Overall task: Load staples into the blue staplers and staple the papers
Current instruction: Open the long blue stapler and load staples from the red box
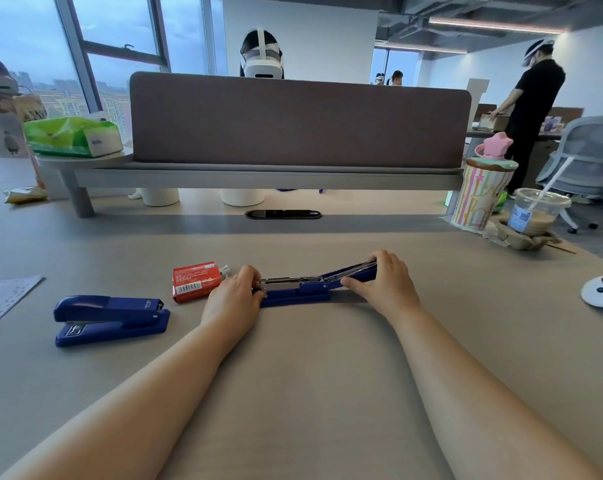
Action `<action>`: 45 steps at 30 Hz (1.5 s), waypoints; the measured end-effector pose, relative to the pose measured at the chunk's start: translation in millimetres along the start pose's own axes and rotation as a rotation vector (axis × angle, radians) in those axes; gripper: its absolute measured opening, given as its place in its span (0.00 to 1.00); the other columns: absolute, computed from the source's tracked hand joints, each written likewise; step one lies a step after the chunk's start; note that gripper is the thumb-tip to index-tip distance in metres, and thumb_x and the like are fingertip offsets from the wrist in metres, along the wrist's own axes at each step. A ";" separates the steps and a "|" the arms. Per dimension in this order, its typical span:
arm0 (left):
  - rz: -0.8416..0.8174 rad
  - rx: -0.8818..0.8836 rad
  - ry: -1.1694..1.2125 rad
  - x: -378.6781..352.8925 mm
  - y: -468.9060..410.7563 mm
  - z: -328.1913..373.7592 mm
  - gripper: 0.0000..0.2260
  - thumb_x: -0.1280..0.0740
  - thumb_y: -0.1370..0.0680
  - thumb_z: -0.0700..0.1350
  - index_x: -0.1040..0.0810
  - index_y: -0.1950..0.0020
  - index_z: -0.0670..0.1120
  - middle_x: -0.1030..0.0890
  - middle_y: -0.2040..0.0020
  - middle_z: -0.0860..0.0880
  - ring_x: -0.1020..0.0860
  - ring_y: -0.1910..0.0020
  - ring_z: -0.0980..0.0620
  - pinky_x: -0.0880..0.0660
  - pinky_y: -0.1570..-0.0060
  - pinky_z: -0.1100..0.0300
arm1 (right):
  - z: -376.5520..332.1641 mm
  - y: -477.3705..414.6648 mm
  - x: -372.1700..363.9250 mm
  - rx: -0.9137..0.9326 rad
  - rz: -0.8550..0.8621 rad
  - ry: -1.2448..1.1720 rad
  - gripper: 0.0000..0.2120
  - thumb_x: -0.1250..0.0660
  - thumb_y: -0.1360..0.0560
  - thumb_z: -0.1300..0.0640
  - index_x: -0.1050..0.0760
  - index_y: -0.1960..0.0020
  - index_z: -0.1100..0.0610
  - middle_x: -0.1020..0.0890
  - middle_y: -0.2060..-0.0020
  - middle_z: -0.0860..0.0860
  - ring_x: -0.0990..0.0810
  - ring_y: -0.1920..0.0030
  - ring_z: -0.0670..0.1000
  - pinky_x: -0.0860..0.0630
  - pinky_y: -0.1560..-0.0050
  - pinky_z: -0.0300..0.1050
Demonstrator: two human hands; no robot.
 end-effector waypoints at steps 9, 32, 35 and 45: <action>-0.072 -0.018 -0.059 5.3 4.4 2.2 0.09 0.39 0.22 0.46 0.31 0.43 0.46 0.21 0.46 0.45 0.22 0.51 0.47 0.26 0.55 0.56 | 1.5 0.5 -8.1 0.025 -0.083 0.214 0.28 0.32 0.37 0.33 0.27 0.48 0.54 0.24 0.48 0.53 0.29 0.45 0.57 0.31 0.51 0.48; -0.277 -0.004 -0.247 41.4 -30.1 -33.3 0.33 0.32 0.27 0.49 0.44 0.27 0.47 0.37 0.30 0.45 0.38 0.33 0.40 0.33 0.35 0.47 | -149.9 3.9 -49.9 0.565 -0.156 -0.023 0.12 0.38 0.24 0.50 0.24 0.49 0.57 0.20 0.51 0.52 0.24 0.48 0.53 0.30 0.52 0.44; -0.067 -0.056 -0.032 57.3 -15.6 -22.0 0.33 0.31 0.27 0.48 0.45 0.27 0.49 0.40 0.29 0.47 0.41 0.31 0.42 0.34 0.34 0.47 | -165.2 12.9 -49.6 0.571 -0.090 -0.176 0.12 0.36 0.25 0.51 0.26 0.46 0.57 0.20 0.49 0.52 0.23 0.51 0.52 0.32 0.55 0.40; 0.035 -0.086 0.047 61.2 16.2 -20.4 0.35 0.32 0.26 0.49 0.48 0.26 0.48 0.41 0.26 0.49 0.44 0.28 0.48 0.37 0.32 0.53 | -171.4 33.5 -38.4 0.712 0.088 -0.228 0.14 0.32 0.29 0.62 0.24 0.43 0.56 0.24 0.43 0.59 0.22 0.48 0.55 0.21 0.52 0.48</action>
Point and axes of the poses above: each hand's wrist, its own y-axis away from the middle knuckle, its own x-axis out of the back of the hand, z = x × y, the point moved 7 cm from there along -y, towards the middle knuckle
